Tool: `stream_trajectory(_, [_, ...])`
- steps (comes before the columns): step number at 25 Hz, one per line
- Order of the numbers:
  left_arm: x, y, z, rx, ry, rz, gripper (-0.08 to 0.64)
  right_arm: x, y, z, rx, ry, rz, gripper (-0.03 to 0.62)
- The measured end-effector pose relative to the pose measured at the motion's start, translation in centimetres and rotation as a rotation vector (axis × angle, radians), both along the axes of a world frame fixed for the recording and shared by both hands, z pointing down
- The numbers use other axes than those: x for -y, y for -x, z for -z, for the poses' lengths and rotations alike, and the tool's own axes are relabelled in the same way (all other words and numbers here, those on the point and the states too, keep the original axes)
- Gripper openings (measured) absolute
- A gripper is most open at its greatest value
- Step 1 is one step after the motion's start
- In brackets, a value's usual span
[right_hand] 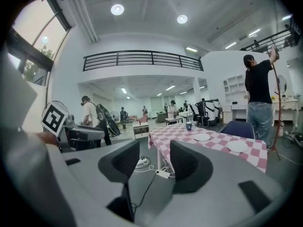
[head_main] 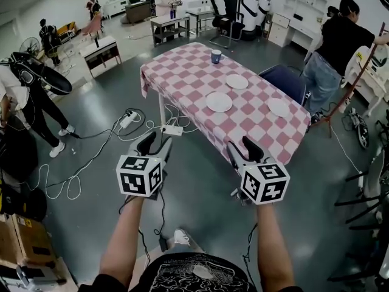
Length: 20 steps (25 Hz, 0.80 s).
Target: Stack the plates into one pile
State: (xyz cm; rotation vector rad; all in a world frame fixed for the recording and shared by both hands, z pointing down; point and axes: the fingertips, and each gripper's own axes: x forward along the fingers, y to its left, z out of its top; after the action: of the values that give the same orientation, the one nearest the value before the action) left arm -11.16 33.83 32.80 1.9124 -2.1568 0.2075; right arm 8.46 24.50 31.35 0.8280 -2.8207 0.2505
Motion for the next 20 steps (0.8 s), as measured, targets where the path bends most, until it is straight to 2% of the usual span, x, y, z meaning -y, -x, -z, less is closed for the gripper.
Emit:
stream_trajectory(10, [4.5,6.1,-1.1,-0.036,0.002,-0.078,0.230,2.7,4.8,-0.2,-0.040,-0.006,-0.086,0.231])
stream_trajectory(20, [9.4,6.7,-1.9,-0.036,0.003,-0.157,0.230,6.0,5.3,-1.0,-0.050,-0.002,-0.155,0.233])
